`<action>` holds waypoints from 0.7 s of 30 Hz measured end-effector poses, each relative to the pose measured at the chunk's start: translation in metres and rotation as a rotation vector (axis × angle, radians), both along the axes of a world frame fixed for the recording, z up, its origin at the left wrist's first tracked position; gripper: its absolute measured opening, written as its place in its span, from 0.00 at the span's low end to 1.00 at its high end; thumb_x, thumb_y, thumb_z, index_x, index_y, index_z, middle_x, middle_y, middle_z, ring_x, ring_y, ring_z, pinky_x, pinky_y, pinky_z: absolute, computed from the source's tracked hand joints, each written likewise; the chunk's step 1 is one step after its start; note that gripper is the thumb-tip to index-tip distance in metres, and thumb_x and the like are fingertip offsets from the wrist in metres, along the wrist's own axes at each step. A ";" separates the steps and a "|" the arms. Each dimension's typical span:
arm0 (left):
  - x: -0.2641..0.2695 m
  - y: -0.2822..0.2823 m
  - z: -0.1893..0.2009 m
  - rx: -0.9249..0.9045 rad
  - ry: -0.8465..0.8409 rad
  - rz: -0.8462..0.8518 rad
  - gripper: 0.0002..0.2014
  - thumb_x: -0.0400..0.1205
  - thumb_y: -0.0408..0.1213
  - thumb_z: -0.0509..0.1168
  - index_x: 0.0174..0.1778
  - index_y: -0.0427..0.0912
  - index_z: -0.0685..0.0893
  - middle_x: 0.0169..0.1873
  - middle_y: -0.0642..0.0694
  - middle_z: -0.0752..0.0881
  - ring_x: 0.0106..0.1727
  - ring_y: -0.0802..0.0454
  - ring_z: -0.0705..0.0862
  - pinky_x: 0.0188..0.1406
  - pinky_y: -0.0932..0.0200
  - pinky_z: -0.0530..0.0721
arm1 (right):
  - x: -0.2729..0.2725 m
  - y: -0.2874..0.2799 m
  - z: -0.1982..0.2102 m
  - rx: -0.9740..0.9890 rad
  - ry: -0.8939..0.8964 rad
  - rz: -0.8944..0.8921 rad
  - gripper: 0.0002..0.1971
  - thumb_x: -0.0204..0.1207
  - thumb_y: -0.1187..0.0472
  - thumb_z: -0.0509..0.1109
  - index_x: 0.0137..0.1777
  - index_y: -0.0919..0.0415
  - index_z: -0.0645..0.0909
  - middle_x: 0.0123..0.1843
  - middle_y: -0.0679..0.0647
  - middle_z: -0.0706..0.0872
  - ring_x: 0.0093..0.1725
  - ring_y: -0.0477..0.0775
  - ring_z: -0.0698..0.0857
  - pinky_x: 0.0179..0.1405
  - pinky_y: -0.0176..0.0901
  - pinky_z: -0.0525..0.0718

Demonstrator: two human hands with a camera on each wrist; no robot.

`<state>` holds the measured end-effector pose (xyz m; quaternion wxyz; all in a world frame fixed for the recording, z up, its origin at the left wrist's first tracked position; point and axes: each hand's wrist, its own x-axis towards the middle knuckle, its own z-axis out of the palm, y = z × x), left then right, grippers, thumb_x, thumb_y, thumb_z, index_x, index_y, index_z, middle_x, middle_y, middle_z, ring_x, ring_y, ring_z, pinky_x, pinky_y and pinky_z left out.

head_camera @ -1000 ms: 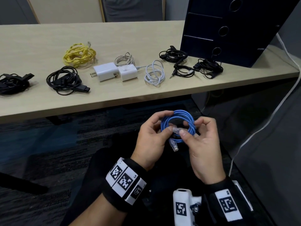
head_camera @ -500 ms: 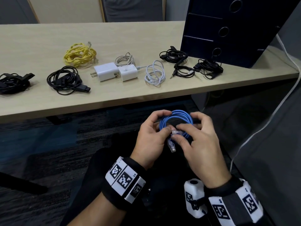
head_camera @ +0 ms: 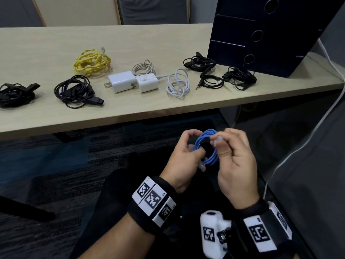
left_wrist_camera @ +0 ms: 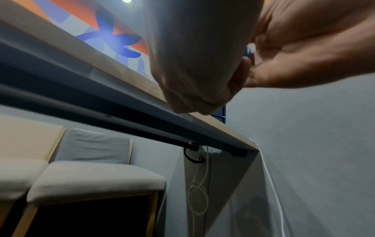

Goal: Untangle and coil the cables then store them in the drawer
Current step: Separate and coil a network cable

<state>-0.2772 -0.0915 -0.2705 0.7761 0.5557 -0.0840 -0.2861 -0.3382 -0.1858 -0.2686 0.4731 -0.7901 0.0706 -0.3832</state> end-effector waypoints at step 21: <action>0.000 0.006 0.017 -0.494 0.459 0.037 0.08 0.72 0.27 0.63 0.32 0.43 0.72 0.17 0.51 0.65 0.17 0.58 0.64 0.26 0.64 0.74 | 0.002 0.014 -0.001 0.738 0.079 0.118 0.15 0.83 0.46 0.59 0.47 0.55 0.81 0.47 0.64 0.82 0.43 0.56 0.82 0.47 0.53 0.84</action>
